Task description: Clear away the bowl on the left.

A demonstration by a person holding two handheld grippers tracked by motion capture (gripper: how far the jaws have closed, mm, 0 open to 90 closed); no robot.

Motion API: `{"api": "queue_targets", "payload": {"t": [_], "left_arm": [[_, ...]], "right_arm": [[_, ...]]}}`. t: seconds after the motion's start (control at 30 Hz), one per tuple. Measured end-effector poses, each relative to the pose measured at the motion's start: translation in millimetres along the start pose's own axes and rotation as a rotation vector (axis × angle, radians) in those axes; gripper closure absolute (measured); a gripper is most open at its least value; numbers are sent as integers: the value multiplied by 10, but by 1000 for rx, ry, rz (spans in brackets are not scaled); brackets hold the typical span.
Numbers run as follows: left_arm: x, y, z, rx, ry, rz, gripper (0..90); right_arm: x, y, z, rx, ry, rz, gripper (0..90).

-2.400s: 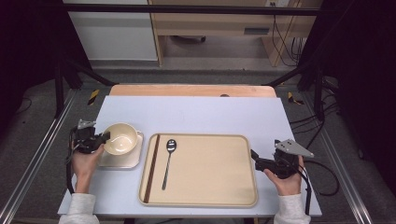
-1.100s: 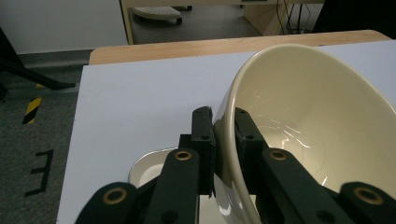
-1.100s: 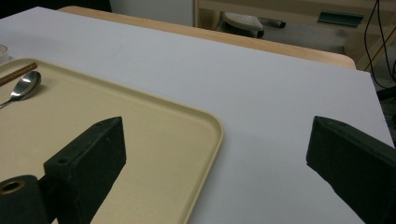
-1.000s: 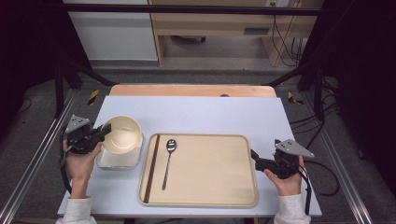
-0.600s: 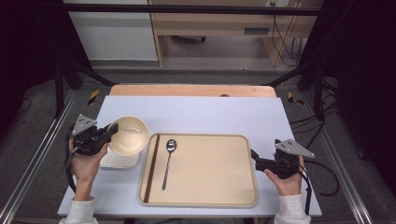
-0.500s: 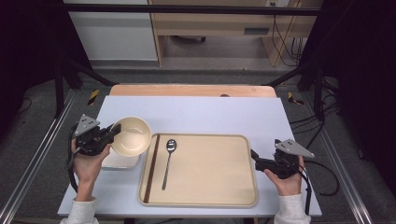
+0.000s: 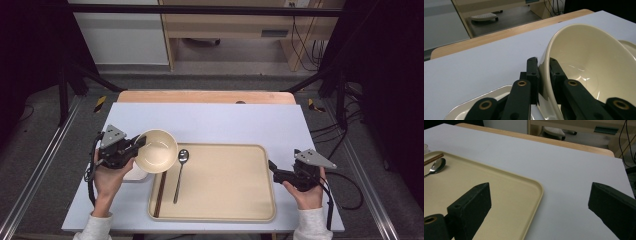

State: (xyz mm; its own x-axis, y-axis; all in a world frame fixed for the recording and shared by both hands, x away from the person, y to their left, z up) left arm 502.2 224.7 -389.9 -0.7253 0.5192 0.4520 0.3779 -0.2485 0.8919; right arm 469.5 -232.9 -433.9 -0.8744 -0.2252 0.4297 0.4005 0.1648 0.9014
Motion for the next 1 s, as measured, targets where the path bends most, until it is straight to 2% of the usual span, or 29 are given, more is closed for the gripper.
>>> {"api": "queue_targets", "payload": {"t": [0.27,0.47,0.67,0.9,1.0], "left_arm": [[-148,49,-214,-56,-44,32,815],[-263,128,-364,-77,-69,31,816],[-445,167,-502,-75,-96,38,815],[-642,226,-639,-80,-104,57,815],[-729,245,-689,-71,-115,62,815]], "right_arm": [[-9,-9,-9,3,-2,2,51],[-6,-9,-17,0,-6,0,51],[-3,-8,-19,-3,-5,1,52],[1,-4,-17,-4,-3,-2,52],[4,-4,-22,-1,-3,-2,52]]}}
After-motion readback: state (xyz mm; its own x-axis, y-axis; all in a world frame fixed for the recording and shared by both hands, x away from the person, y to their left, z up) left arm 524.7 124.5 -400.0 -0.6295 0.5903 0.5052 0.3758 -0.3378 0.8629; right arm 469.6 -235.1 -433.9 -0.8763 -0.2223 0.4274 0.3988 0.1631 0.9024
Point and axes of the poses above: each handheld gripper's, and its own axes: x roughly backward along the jaws, y roughly out of its top, z roughly to its left, the point moved 5 cm from there along -x, roughly forward along the jaws, and after that the axes turned 6 degrees about -y, right-handed, at the moved point
